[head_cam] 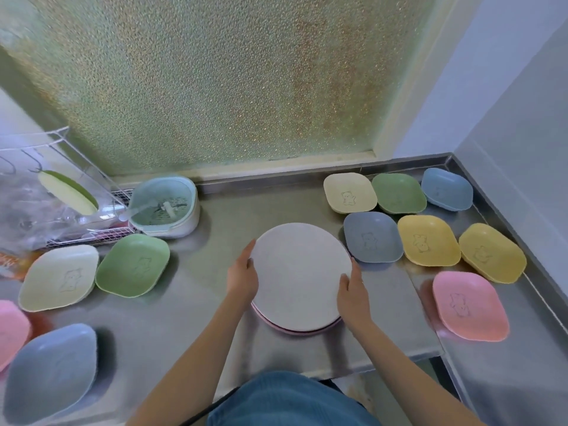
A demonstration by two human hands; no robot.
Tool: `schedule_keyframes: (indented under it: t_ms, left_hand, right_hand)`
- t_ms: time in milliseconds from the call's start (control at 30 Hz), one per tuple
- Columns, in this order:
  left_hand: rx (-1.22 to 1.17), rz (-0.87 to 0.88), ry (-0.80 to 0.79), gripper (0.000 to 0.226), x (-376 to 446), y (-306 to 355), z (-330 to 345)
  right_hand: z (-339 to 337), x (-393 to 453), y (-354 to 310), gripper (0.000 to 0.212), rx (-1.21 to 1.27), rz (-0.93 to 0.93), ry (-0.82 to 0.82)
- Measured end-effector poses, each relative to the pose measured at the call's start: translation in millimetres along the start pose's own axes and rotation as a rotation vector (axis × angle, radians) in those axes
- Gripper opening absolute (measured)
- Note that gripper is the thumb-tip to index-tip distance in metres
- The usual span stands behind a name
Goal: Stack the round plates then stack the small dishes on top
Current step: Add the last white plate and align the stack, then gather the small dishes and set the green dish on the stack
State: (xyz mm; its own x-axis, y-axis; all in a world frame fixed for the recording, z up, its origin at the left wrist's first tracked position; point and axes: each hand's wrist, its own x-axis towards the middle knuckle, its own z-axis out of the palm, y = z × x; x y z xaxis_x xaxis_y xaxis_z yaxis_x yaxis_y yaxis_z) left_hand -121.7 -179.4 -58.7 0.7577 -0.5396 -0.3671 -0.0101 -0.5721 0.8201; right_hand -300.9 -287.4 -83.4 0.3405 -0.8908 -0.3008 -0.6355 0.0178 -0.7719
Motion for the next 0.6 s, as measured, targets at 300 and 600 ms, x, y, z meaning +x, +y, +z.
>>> schedule_keyframes:
  t_ms: [300, 600]
  left_hand:
    - [-0.072, -0.197, 0.363, 0.051, -16, -47, -65]
    - [-0.145, -0.366, 0.651, 0.051, -40, -79, -106]
  right_hand:
    - [69, 1, -43, 0.050, -0.078, -0.163, -0.247]
    - [122, -19, -66, 0.054, -0.091, -0.278, -0.471]
